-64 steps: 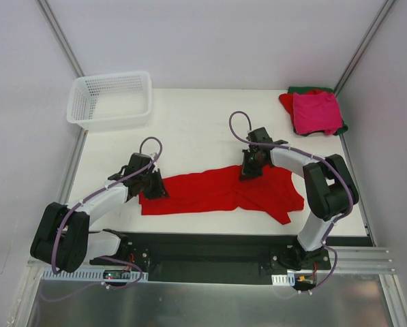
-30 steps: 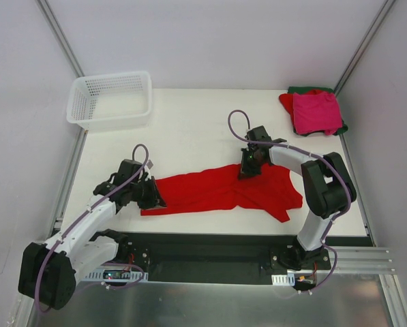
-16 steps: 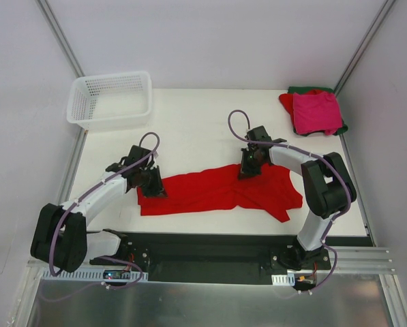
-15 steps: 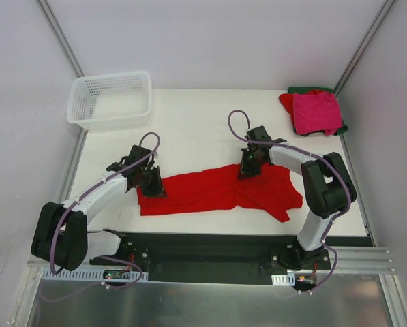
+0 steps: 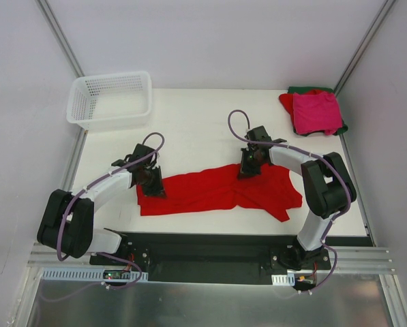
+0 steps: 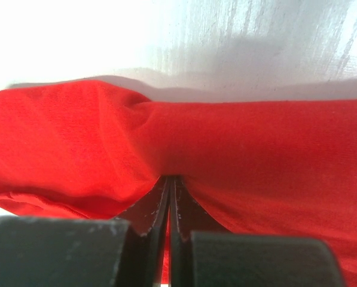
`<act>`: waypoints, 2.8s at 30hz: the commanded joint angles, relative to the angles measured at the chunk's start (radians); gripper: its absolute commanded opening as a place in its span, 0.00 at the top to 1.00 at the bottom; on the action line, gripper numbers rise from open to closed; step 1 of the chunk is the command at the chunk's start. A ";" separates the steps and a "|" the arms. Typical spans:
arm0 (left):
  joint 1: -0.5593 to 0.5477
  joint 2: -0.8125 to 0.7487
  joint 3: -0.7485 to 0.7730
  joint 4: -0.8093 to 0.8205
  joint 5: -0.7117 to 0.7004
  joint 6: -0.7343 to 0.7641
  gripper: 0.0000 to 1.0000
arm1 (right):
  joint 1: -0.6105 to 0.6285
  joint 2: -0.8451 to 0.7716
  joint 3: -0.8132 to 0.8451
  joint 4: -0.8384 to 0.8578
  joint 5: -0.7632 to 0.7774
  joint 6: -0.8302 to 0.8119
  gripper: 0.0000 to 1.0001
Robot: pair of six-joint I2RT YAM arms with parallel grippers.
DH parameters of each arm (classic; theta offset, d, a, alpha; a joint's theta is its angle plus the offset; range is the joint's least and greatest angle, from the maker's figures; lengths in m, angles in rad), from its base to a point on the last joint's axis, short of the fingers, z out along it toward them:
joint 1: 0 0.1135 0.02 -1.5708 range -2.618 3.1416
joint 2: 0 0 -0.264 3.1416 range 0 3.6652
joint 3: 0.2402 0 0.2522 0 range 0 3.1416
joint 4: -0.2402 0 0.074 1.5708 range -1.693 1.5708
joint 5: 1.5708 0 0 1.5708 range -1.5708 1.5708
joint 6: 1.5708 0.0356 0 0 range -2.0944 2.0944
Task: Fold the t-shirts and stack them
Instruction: Fold the other side of the tshirt into a rectangle
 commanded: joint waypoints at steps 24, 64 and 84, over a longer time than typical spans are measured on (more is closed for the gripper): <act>0.011 0.019 -0.016 0.007 0.046 0.004 1.00 | -0.012 0.055 -0.028 0.010 0.027 -0.024 0.99; -0.087 -0.393 -0.122 0.080 0.075 -0.150 1.00 | -0.012 -0.048 -0.020 -0.024 0.062 -0.041 0.99; -0.090 0.107 -0.107 0.471 0.019 -0.144 1.00 | -0.012 -0.181 -0.040 -0.094 0.171 -0.100 0.99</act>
